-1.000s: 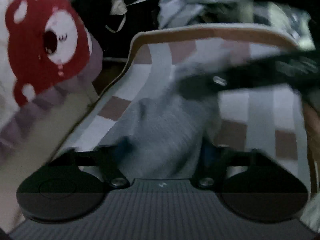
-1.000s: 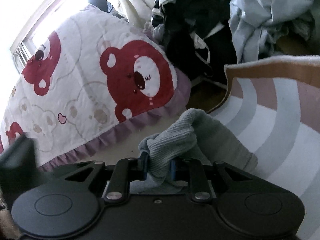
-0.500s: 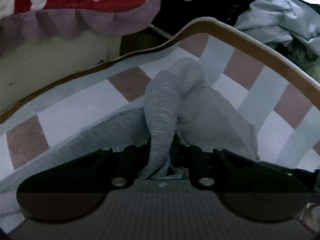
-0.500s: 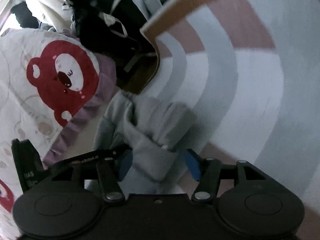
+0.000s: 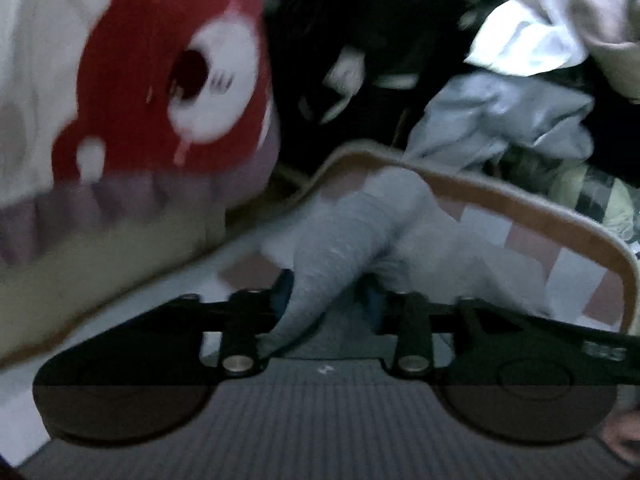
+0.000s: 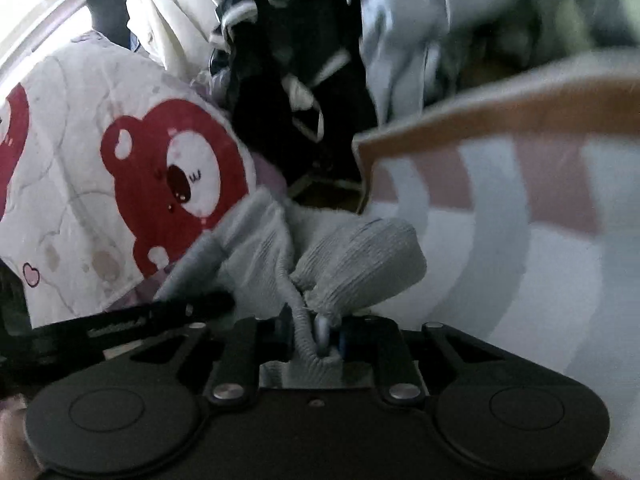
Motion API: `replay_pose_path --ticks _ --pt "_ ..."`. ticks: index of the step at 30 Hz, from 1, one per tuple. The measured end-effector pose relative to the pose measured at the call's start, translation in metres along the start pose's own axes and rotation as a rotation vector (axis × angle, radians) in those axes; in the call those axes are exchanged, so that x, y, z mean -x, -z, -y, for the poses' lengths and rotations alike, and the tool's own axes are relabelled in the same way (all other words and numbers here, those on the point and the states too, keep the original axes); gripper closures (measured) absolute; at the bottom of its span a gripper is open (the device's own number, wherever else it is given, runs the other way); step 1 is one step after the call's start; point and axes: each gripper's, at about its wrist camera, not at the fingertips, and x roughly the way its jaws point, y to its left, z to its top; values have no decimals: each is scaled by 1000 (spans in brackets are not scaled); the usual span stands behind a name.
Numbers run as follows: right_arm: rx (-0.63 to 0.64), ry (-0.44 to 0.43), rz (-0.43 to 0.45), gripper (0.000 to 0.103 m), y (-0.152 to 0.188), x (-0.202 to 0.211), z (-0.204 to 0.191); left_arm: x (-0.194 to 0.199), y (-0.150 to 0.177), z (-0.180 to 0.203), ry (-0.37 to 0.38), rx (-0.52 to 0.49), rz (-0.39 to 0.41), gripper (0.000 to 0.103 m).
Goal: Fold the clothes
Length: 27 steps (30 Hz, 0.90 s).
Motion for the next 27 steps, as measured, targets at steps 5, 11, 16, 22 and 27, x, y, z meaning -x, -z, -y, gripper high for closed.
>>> replay_pose_path --ticks 5,11,16,22,27 --pt "-58 102 -141 82 4 -7 40 -2 16 -5 -144 24 -15 46" --pt "-112 83 -179 81 11 -23 61 14 31 -42 -95 17 -128 74" --pt "-69 79 -151 82 9 -23 53 16 76 -54 -78 46 -214 68" --pt "9 -20 -2 86 -8 8 24 -11 77 -59 -218 84 -203 68" --pt "22 123 -113 85 5 -23 42 -36 66 -67 -247 88 -255 68"
